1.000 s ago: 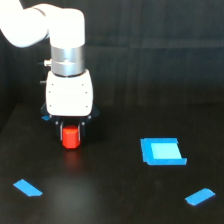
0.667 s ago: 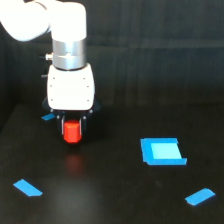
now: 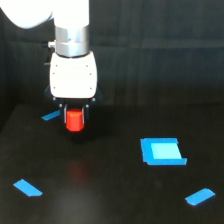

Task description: Pick up the red object from the table

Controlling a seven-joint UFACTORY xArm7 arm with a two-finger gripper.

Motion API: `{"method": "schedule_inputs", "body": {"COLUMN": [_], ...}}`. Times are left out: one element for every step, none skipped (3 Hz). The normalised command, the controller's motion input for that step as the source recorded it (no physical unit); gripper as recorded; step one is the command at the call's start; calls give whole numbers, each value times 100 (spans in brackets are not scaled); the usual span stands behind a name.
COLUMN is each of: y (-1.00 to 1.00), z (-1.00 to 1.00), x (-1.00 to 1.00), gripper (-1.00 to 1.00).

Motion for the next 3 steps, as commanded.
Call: {"method": "schedule_inputs", "body": {"y": [-21, -2, 2], "z": [86, 96, 91], "x": [21, 21, 18], "gripper": [-97, -100, -97]}}
